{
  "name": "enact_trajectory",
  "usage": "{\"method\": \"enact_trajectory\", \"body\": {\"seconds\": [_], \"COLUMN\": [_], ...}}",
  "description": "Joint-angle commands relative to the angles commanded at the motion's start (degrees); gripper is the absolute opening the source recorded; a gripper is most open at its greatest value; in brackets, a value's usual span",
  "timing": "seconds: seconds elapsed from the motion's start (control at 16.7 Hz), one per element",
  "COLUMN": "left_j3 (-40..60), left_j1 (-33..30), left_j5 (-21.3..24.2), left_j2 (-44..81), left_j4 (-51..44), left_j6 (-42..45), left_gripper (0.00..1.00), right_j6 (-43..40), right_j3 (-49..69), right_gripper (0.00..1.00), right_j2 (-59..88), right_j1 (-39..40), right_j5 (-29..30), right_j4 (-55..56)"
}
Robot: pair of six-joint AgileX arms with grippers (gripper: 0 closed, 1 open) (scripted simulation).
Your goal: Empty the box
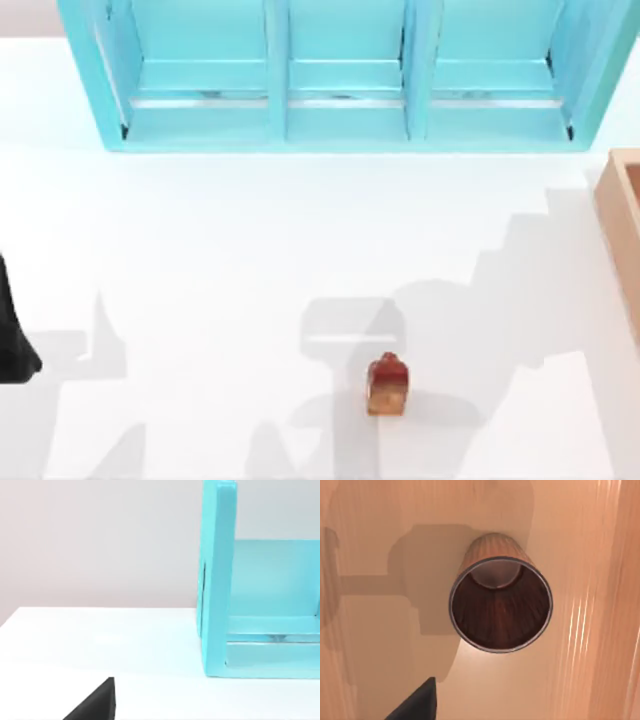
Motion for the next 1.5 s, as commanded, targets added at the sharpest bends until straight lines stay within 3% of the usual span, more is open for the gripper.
{"method": "enact_trajectory", "body": {"seconds": [0.54, 1.2, 1.5], "left_j3": [0.00, 0.00, 0.00], "left_j1": [0.00, 0.00, 0.00], "left_j5": [0.00, 0.00, 0.00], "left_j2": [0.00, 0.00, 0.00], "left_j4": [0.00, 0.00, 0.00], "left_j6": [0.00, 0.00, 0.00], "left_gripper": [1.00, 1.00, 1.00], "right_j6": [0.08, 0.11, 0.11], "right_j3": [-15.52, -17.78, -17.78], "right_gripper": [1.00, 1.00, 0.62], "right_j2": [-1.21, 2.84, 2.84], "right_j1": [0.07, 0.04, 0.04], "right_j5": [-0.08, -0.03, -0.03], "right_j4": [14.22, 20.72, 20.72]}}
